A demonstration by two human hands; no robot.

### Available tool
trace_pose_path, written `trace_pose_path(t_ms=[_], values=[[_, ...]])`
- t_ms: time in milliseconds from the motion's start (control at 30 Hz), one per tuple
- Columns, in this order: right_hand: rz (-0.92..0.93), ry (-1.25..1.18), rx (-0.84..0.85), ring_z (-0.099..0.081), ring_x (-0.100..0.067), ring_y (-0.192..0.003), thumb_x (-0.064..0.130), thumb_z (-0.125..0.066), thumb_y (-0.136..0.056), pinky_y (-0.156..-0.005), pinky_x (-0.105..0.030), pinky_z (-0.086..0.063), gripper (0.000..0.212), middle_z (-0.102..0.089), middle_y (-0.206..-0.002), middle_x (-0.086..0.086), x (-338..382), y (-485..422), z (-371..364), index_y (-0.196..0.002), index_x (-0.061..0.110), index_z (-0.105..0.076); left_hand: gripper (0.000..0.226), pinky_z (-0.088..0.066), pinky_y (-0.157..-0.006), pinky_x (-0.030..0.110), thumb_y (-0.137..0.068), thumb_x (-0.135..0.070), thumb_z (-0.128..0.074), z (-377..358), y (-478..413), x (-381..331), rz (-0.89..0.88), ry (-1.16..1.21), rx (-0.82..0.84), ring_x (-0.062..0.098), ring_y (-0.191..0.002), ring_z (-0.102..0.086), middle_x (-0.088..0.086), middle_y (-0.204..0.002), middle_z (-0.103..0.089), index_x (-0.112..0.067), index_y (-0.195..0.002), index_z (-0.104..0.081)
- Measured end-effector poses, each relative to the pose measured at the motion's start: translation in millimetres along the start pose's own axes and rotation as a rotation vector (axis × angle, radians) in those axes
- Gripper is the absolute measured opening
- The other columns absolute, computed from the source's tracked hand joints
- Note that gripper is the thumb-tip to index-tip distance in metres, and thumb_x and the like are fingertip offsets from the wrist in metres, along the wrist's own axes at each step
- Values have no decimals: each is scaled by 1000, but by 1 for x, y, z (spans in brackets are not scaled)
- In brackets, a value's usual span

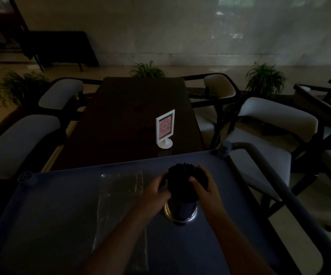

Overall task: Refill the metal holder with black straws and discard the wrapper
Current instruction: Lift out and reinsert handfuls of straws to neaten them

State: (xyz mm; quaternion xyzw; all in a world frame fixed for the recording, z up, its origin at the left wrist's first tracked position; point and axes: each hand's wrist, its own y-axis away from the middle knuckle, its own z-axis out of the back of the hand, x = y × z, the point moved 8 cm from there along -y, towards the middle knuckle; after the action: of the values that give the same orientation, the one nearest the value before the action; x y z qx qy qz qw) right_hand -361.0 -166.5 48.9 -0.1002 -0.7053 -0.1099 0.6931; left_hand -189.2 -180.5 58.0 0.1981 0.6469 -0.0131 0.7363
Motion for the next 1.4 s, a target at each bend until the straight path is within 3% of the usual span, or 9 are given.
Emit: trace_pose_path(t_ms=[100,200,333,467,567,700,933,1100,1400], values=[[-8,-105,42,-54,20,-107,44,-64,-83,-79,-3,-47,61,-52,-127,20,0,5,10,-138,31,-41,83,-43,-68,3,-83,-1,-67,-3,-1,6,16,-81,129,-10,-111,-39,-28,-119,-43,-38,-147,-28],[21,-72,178,-51,16,-118,43,-71,-81,-87,-7,-46,66,-52,-134,21,-4,15,12,-138,34,-37,97,-42,-65,-3,-79,-3,-73,-14,-3,2,-7,-131,235,-26,-98,-41,-31,-115,-40,-40,-148,-16],[-36,38,296,-55,2,-121,27,-86,-69,-88,-14,-49,78,-58,-132,14,-17,25,1,-133,34,-42,113,-39,-94,20,-72,-8,-82,-28,-8,-5,-49,-152,219,2,-126,-37,-15,-133,-41,-37,-151,-7],[17,153,237,-58,-3,-118,17,-83,-73,-89,-17,-52,69,-64,-122,18,-7,13,-1,-131,28,-48,86,-45,-77,4,-74,-4,-79,-23,-17,-9,-108,-96,67,2,-112,-50,-14,-122,-53,-32,-141,-34],[38,162,223,-59,-6,-118,11,-81,-76,-95,-23,-51,67,-63,-126,3,0,2,-2,-135,14,-50,64,-44,-80,11,-77,-10,-78,-15,-22,-6,-107,-79,-8,6,-110,-55,-12,-116,-58,-27,-131,-48],[34,148,208,-68,-7,-103,12,-77,-81,-83,-21,-53,35,-73,-106,4,2,-5,-4,-110,26,-65,37,-51,-71,8,-83,-6,-73,-10,-23,-6,-149,5,-60,-4,-94,-63,-15,-104,-66,-36,-102,-60],[12,150,163,-70,-3,-95,16,-78,-80,-72,-13,-53,30,-74,-103,12,1,-8,-4,-106,28,-67,28,-52,-80,17,-88,-11,-68,-4,-21,-15,-207,-157,-71,5,-98,-64,-7,-101,-66,-21,-113,-59],[-14,171,151,-68,8,-89,11,-77,-81,-68,-6,-49,29,-74,-93,19,-3,-9,-6,-102,29,-67,26,-50,-65,10,-83,-10,-70,-7,-24,-20,-190,-198,-34,-15,-72,-60,-12,-83,-65,-34,-85,-59],[25,142,174,-70,-1,-93,10,-74,-84,-71,-12,-53,32,-72,-104,3,6,-6,-7,-113,16,-63,15,-55,-83,32,-86,-19,-69,-8,-21,-19,-129,-12,-161,12,-94,-67,-1,-99,-71,-32,-92,-66]])
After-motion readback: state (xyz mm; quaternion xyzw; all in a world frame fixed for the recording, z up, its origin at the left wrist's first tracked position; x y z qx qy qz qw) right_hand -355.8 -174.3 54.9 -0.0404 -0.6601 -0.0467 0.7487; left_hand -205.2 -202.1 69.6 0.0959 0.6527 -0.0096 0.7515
